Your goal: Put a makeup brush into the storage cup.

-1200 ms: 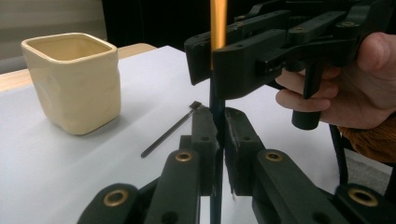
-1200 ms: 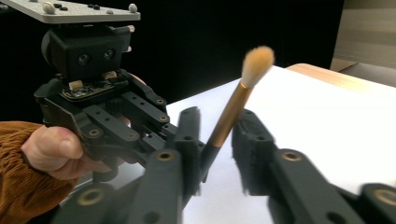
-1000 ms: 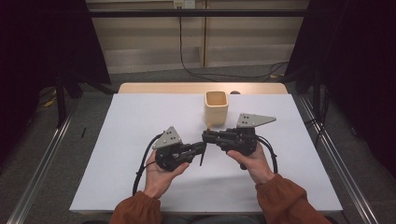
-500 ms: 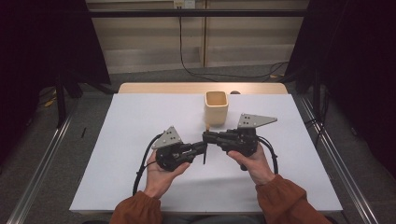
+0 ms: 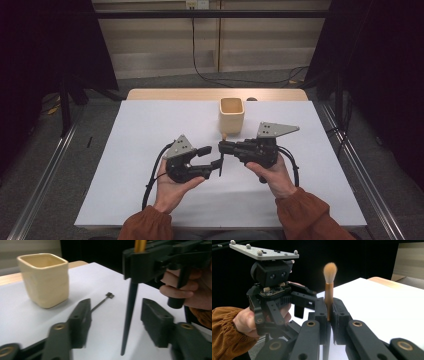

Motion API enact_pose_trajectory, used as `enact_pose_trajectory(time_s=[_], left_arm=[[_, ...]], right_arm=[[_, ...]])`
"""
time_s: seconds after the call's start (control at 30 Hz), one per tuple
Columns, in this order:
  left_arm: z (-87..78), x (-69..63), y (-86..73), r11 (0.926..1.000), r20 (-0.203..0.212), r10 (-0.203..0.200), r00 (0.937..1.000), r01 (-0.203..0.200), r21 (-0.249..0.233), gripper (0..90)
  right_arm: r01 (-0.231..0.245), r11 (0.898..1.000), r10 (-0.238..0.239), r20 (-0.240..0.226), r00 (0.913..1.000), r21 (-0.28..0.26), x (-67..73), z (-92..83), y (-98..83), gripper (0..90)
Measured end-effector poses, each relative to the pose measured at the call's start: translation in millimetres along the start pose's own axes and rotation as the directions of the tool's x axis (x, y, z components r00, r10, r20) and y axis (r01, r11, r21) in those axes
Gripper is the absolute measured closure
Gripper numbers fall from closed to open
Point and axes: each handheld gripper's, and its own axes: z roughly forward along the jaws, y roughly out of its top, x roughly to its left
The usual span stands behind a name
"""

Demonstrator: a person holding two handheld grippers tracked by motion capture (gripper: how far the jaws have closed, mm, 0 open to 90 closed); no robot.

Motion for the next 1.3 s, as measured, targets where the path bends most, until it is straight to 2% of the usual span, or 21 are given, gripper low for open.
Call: enact_pose_trajectory(time_s=[0.2,0.27,0.4,0.47,0.53,0.63,0.7,0.8,0.87,0.93,1.07,1.13,1.23,1.3], left_arm=[[-1.7,3.7,-0.1,0.9998,-0.051,0.001,0.9987,0.0,0.019,14.2],[-2.8,5.1,0.0,0.9999,-0.052,-0.003,0.9986,0.003,0.012,11.3],[-4.5,8.4,0.1,0.9998,-0.091,0.013,0.9958,-0.012,0.013,7.8],[-5.6,9.9,-0.4,0.9998,-0.093,0.013,0.9956,-0.011,0.019,4.7],[-6.6,10.7,-1.1,0.9997,-0.101,0.014,0.9948,-0.012,0.022,3.8],[-8.8,13.4,-1.9,0.9994,-0.116,-0.004,0.9932,0.008,0.034,2.6],[-12.0,15.9,-2.0,0.9996,-0.114,-0.016,0.9934,0.018,0.02,2.5],[-15.7,18.2,-2.3,0.9998,-0.13,-0.007,0.9915,0.01,0.019,2.3],[-18.2,18.9,-3.5,0.9993,-0.145,0.006,0.9894,0.0,0.037,2.3],[-22.2,20.1,-5.3,0.9996,-0.15,0.015,0.9886,-0.011,0.025,2.3],[-29.3,23.1,-6.2,0.9998,-0.171,0.004,0.9852,0.0,0.022,2.3],[-32.3,24.3,-6.7,0.9996,-0.183,0.02,0.9829,-0.017,0.021,2.3],[-37.3,27.0,-8.0,1.0,-0.191,0.007,0.9815,-0.006,0.008,2.3],[-41.0,28.7,-10.8,0.9999,-0.216,0.015,0.9762,-0.014,0.009,2.3]], right_arm=[[0.006,1.0,-0.006,0.004,1.0,0.005,-0.1,-0.7,-0.6,84.5],[0.01,1.0,-0.01,0.008,0.9999,0.003,-0.1,-1.7,-0.7,84.5],[0.02,1.0,-0.02,0.02,0.9996,0.002,0.8,-5.7,-0.3,84.5],[0.018,1.0,-0.018,0.024,0.9995,0.0,0.5,-8.2,-0.4,84.5],[0.021,1.0,-0.021,0.03,0.9993,-0.005,-0.5,-10.6,0.0,84.5],[0.02,1.0,-0.02,0.034,0.9992,-0.009,-2.0,-13.4,0.3,84.5],[0.019,1.0,-0.019,0.04,0.999,-0.011,-2.6,-15.2,0.0,84.5],[0.022,1.0,-0.022,0.052,0.9984,-0.001,-3.9,-17.5,-2.1,84.5],[0.017,1.0,-0.017,0.062,0.9979,0.003,-4.4,-19.2,-3.8,84.5],[0.018,1.0,-0.018,0.066,0.9977,0.006,-4.6,-21.1,-4.5,84.5],[0.017,1.0,-0.016,0.074,0.9971,-0.002,-6.5,-24.4,-4.0,84.5],[0.015,1.0,-0.015,0.078,0.9968,-0.001,-7.2,-25.9,-4.1,84.5],[0.014,1.0,-0.014,0.085,0.9962,-0.006,-8.2,-28.5,-4.0,84.5],[0.015,1.0,-0.014,0.09,0.9958,-0.008,-9.0,-30.6,-3.5,84.5]])
